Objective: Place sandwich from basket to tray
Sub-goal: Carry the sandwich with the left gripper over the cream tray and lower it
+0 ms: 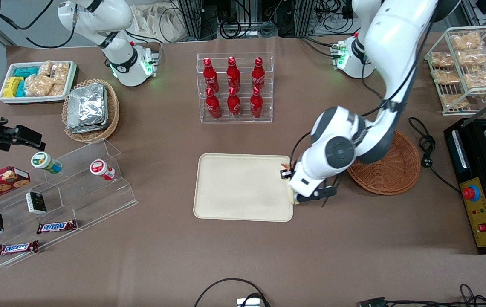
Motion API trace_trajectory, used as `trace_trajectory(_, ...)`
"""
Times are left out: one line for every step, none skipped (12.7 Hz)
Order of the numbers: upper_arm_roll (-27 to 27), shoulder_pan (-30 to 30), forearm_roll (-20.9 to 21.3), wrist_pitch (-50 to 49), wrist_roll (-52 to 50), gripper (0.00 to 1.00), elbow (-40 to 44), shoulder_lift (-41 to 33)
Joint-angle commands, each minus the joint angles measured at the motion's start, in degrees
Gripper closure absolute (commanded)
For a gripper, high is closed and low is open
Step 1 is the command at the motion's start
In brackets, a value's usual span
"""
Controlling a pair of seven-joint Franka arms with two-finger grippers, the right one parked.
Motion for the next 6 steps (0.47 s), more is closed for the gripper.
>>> trace_trajectory(0.44,-2.35,3.14,0.57,1.99,1.00,2.82,5.00)
trace_trajectory(0.44,-2.88,3.76,0.57,1.99,1.00,2.82,6.15)
trace_trajectory(0.44,-2.89,3.77,0.66,2.16,1.00,2.82,6.42)
trace_trajectory(0.44,-2.89,3.68,0.57,2.16,1.00,3.00,6.43)
trace_trajectory(0.44,-2.89,3.77,0.66,2.25,1.00,3.00,6.43)
trace_trajectory(0.35,-2.97,4.90,0.74,2.16,1.00,3.09,6.86)
